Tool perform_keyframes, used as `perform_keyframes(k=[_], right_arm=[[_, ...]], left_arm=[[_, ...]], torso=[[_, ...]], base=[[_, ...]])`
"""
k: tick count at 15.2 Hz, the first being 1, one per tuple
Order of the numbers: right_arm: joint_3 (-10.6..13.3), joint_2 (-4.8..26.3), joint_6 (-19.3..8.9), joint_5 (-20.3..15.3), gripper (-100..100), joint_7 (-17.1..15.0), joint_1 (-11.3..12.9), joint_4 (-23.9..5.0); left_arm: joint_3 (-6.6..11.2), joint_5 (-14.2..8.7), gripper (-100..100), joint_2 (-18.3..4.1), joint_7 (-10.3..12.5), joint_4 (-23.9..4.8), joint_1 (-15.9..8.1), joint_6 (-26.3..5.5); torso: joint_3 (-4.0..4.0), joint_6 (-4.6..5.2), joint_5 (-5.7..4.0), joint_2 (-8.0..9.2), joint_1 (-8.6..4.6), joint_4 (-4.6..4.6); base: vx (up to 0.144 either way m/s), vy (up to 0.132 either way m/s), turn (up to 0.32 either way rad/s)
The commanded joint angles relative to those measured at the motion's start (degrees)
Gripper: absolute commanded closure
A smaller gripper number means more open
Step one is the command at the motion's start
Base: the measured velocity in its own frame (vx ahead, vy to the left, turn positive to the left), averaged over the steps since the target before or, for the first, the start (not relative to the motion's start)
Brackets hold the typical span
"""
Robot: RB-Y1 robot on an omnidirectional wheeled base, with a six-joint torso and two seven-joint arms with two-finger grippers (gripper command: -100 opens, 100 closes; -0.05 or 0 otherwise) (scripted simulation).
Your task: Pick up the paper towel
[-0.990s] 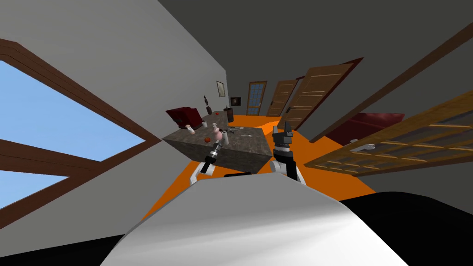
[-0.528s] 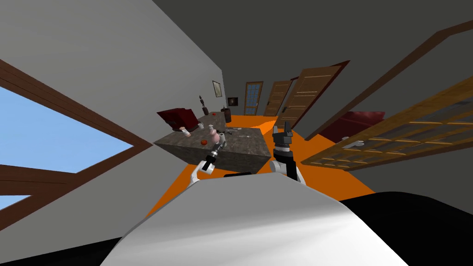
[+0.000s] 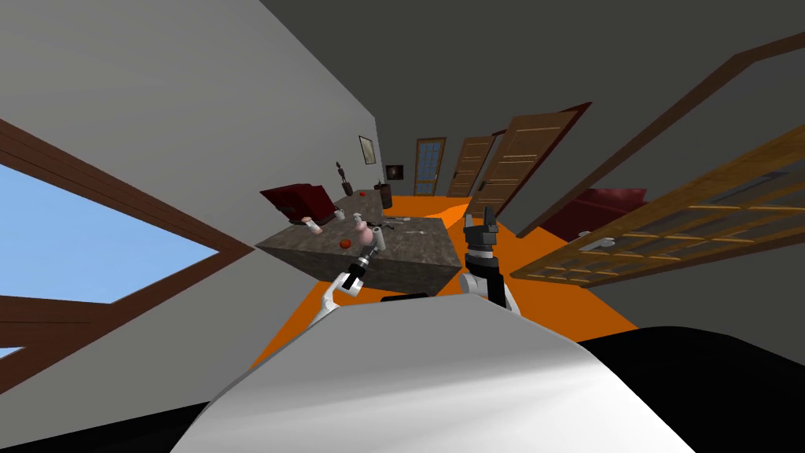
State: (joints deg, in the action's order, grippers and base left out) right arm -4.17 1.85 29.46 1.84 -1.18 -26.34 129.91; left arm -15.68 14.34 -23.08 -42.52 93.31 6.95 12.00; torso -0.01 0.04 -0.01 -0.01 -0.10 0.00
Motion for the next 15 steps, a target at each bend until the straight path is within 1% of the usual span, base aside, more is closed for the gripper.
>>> perform_keyframes(k=[1,3,4,5,8,12,13,14,15], right_arm=[[0.0,0.0,0.0,0.0,0,0.0,0.0,0.0],[0.0,0.0,0.0,0.0,0,0.0,0.0,0.0],[0.0,0.0,0.0,0.0,0,0.0,0.0,0.0],[0.0,0.0,0.0,0.0,0,0.0,0.0,0.0],[0.0,0.0,0.0,0.0,0,0.0,0.0,0.0],[0.0,0.0,0.0,0.0,0,0.0,0.0,0.0],[0.0,0.0,0.0,0.0,0,0.0,0.0,0.0],[0.0,0.0,0.0,0.0,0,0.0,0.0,0.0],[0.0,0.0,0.0,0.0,0,0.0,0.0,0.0]], left_arm=[[0.0,0.0,100,0.0,0.0,0.0,0.0,0.0],[0.0,0.0,100,0.0,0.0,0.0,0.0,0.0],[0.4,0.48,-100,0.89,-0.7,-1.77,0.0,1.24],[0.45,0.53,-100,0.99,-0.78,-1.97,0.0,1.38],[0.93,1.12,-100,2.08,-1.65,-4.09,-0.01,2.91],[1.72,2.08,-100,3.84,-3.07,-7.55,-0.01,5.4],[1.49,1.78,-100,3.31,-2.57,-6.73,-0.24,4.57],[1.55,1.82,-100,3.37,-2.67,-6.93,-0.23,4.81],[1.54,1.82,100,3.36,-2.68,-6.92,-0.23,4.82]], torso=[[0.0,0.0,0.0,0.0,0.0,0.0],[0.0,0.0,-0.01,0.0,-0.04,0.0],[0.0,0.0,-0.01,0.0,-0.04,0.0],[-0.01,0.01,-0.01,-0.02,-0.06,0.0],[-0.03,0.01,-0.01,-0.05,-0.04,-0.01],[-0.04,0.02,-0.01,-0.07,-0.04,-0.02],[-0.04,0.01,-0.01,-0.06,-0.08,-0.02],[-0.02,0.0,-0.02,-0.04,-0.08,-0.01],[-0.01,0.0,-0.02,-0.02,-0.07,-0.01]], base=[[0.0,0.0,0.0],[0.0,0.0,0.0],[0.008,-0.004,-0.047],[0.014,-0.008,-0.071],[0.01,0.006,-0.042],[0.013,0.001,-0.062],[0.002,-0.005,-0.013],[0.0,0.0,0.0],[0.0,0.0,0.0]])
